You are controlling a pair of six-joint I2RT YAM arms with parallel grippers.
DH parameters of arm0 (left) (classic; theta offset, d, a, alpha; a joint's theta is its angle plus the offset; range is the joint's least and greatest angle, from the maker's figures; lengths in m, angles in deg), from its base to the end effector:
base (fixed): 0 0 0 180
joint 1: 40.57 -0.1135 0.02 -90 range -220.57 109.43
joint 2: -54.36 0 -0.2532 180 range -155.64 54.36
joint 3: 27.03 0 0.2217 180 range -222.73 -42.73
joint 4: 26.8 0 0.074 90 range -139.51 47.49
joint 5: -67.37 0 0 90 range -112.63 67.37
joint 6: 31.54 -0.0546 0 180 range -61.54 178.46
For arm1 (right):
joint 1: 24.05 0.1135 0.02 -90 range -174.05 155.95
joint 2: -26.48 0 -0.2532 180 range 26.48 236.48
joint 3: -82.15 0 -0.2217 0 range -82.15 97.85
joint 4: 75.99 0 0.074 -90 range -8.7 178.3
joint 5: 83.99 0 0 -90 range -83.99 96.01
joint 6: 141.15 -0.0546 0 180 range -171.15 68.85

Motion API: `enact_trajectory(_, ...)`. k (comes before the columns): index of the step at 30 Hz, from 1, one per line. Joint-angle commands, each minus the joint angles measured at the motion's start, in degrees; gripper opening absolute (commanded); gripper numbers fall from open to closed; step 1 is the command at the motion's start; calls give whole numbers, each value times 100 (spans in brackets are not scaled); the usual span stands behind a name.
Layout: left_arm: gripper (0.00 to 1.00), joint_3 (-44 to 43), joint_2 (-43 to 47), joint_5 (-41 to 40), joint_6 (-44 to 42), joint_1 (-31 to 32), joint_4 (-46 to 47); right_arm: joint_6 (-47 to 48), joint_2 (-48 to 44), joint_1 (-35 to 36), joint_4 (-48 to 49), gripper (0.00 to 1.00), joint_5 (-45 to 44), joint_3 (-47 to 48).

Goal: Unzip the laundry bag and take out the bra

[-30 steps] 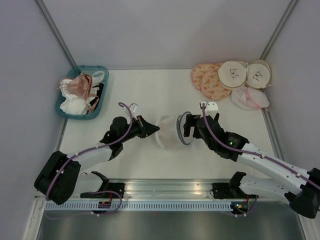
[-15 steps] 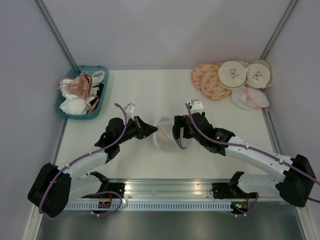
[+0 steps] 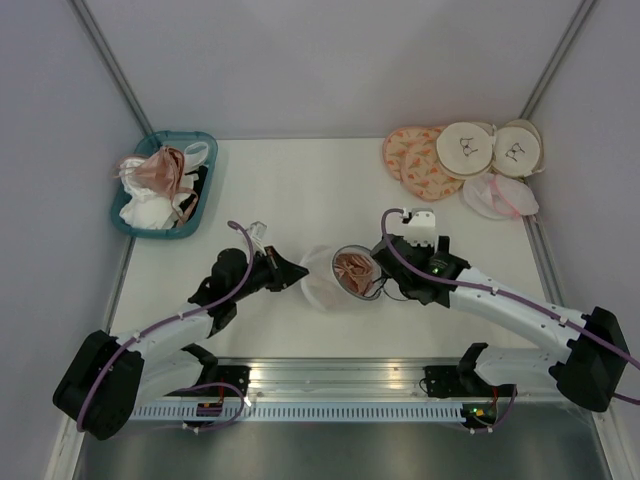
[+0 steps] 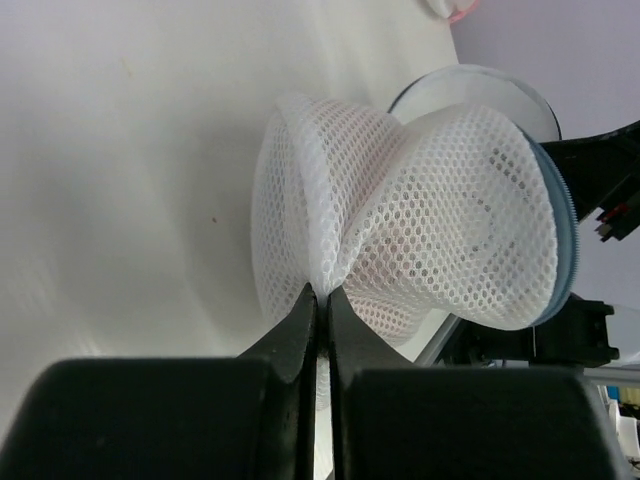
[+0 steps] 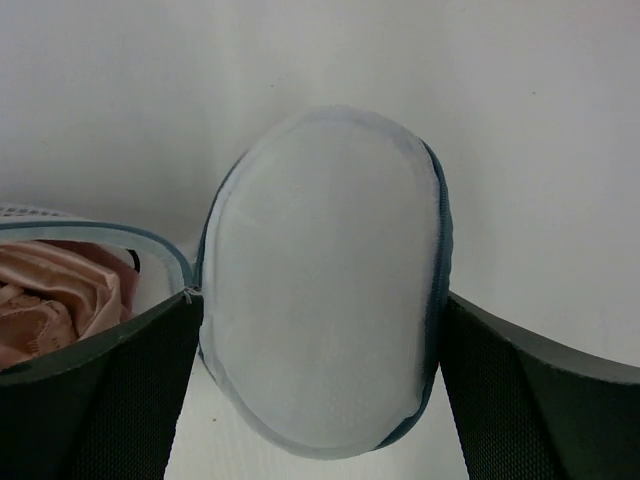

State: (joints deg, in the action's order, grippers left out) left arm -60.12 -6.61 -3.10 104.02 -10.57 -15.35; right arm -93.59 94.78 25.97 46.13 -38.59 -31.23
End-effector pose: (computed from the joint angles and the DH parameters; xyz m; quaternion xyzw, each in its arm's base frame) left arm 0.1757 -0.1225 0.1957 -0.0062 0.7958 -0.4689 0.3832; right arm 0.1612 0.1326 0.2449 0.0404 0.8974 -0.0779 0.4324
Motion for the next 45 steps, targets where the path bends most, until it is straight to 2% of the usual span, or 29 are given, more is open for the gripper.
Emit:
enact_trajectory(1,2,218,120,-107,-74,-3,307,-276,-350,17,-521,98,-489,6)
enact_trajectory(4,2,288,103,-125,-65,-3,290,311,-955,113,93,98,-113,-38)
enact_trajectory(5,2,306,103,-133,-56,-3,308,498,-1132,183,609,98,98,-73)
enact_trajectory(6,2,324,112,-125,-13,-3,316,717,-1308,201,910,98,718,-125)
enact_trajectory(7,2,358,129,-133,5,-3,351,1067,-1597,201,1226,98,1029,-274)
enact_trajectory(9,2,385,164,-134,40,-3,369,1202,-1722,201,1753,98,1478,-328)
enact_trajectory(14,2,403,409,-116,181,-3,334,1186,-1249,201,2256,98,2243,-336)
enact_trajectory(21,2,438,937,-186,234,-3,9,948,-301,192,3363,93,2342,-679)
enact_trajectory(23,2,464,1060,-248,234,-3,-148,930,-133,192,3269,88,2324,-592)
enact_trajectory(26,2,482,1306,-327,199,-3,-342,798,-18,201,2568,85,1947,-276)
enact_trajectory(30,2,499,1535,-423,216,-3,-465,579,-552,254,1582,83,641,75)
enact_trajectory(34,2,491,1509,-450,251,-3,-483,500,-949,263,835,73,15,392)
enact_trajectory(36,2,491,1492,-459,304,-3,-475,569,-1010,263,596,72,73,559)
enact_trajectory(38,2,491,1535,-538,418,-3,-527,850,-1098,263,936,71,652,499)
enact_trajectory(41,2,535,1650,-625,454,-3,-527,1097,-1265,263,1859,59,2030,210)
enact_trajectory(42,2,517,1667,-634,454,-3,-562,1097,-1283,271,2114,48,2365,147)
enact_trajectory(43,2,508,1702,-635,454,-3,-606,993,-1266,263,2473,42,2873,95)
enact_trajectory(45,2,526,1755,-643,480,-3,-659,887,-1134,263,2713,30,3158,7)
